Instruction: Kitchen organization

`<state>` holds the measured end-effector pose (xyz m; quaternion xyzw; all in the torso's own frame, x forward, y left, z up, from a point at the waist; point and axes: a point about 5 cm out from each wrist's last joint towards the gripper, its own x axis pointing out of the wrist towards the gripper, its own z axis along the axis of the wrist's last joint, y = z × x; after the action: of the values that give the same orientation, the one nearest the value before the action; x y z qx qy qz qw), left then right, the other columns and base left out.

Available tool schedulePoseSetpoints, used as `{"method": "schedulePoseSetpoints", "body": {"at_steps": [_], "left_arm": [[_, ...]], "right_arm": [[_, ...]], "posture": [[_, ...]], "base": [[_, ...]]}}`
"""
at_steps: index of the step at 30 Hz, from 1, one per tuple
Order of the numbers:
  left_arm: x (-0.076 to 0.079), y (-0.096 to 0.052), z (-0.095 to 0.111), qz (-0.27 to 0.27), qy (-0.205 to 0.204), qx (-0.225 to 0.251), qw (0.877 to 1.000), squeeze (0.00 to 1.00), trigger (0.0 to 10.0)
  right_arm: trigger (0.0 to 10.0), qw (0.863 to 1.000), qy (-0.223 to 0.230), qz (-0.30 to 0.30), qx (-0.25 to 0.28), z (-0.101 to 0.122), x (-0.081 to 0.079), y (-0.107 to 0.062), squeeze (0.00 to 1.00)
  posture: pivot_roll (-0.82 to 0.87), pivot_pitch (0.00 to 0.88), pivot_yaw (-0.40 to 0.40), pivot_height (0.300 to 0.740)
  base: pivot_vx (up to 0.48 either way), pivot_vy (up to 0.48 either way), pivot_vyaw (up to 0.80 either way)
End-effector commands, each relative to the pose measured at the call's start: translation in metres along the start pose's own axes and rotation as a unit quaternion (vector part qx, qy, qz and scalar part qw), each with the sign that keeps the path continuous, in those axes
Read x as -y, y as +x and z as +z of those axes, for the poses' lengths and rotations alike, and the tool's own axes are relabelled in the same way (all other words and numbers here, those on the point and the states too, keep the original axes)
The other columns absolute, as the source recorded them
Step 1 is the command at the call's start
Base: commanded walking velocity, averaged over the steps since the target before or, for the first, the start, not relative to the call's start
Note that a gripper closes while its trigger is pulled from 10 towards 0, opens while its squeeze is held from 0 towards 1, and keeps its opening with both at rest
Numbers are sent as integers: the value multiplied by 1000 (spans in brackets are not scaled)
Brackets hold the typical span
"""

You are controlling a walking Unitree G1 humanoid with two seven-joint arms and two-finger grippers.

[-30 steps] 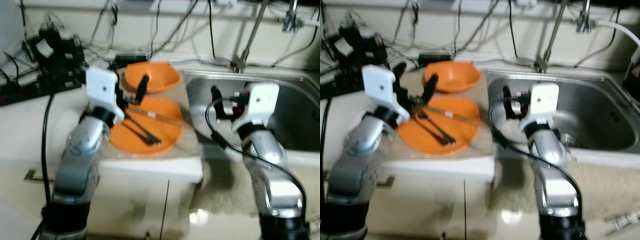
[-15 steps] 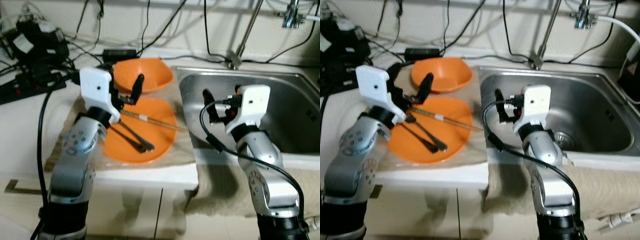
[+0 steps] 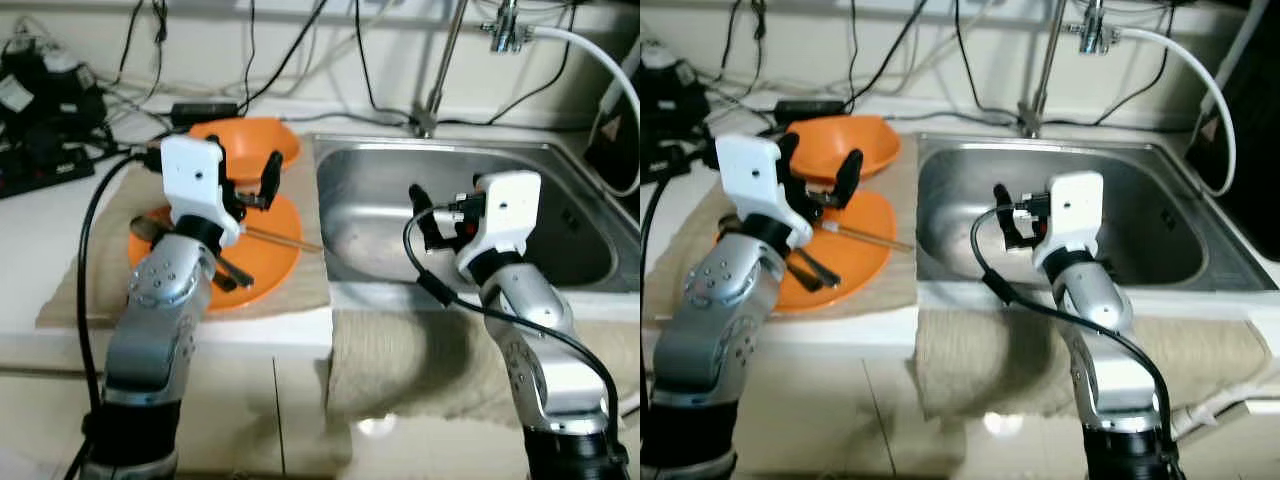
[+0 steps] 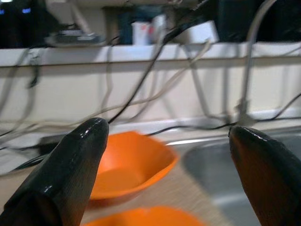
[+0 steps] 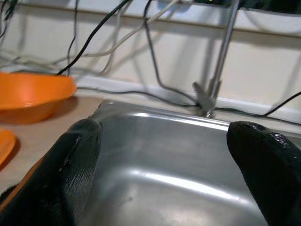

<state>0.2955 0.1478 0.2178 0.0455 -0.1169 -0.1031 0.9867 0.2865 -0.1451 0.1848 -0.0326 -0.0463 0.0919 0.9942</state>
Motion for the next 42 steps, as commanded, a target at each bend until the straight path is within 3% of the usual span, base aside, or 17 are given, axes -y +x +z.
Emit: {"method": "schedulePoseSetpoints", "body": {"at_steps": [1, 12, 23, 31, 36, 42], "left_arm": [[-8, 1, -4, 19, 7, -19, 1000, 0, 10000], [-16, 1, -4, 36, 6, -26, 999, 0, 10000], [-13, 3, -1, 22, 13, -18, 1000, 0, 10000], [-8, 2, 2, 2, 6, -8, 1000, 0, 10000], [-5, 3, -1, 0, -10, -18, 1000, 0, 10000], [-3, 2, -4, -21, 3, -33, 999, 0, 10000]], "right_arm": [[10000, 1000, 6, 9, -10, -2, -1, 3, 0], [10000, 1000, 7, 9, -11, -1, 2, 6, 0], [10000, 1000, 15, 14, -12, -2, -2, 9, 0], [10000, 1000, -5, 21, -19, -3, -4, 7, 0], [10000, 1000, 12, 0, -26, -6, -2, 7, 0], [10000, 1000, 5, -1, -28, -6, 0, 8, 0]], "posture": [[-67, 0, -25, 740], [-57, 0, -29, 740], [-57, 0, -31, 740], [-59, 0, -30, 740], [-58, 0, -28, 740], [-59, 0, -25, 740]], "base": [[0, 0, 0], [0, 0, 0], [0, 0, 0], [158, 0, 309], [82, 0, 160], [0, 0, 0]]}}
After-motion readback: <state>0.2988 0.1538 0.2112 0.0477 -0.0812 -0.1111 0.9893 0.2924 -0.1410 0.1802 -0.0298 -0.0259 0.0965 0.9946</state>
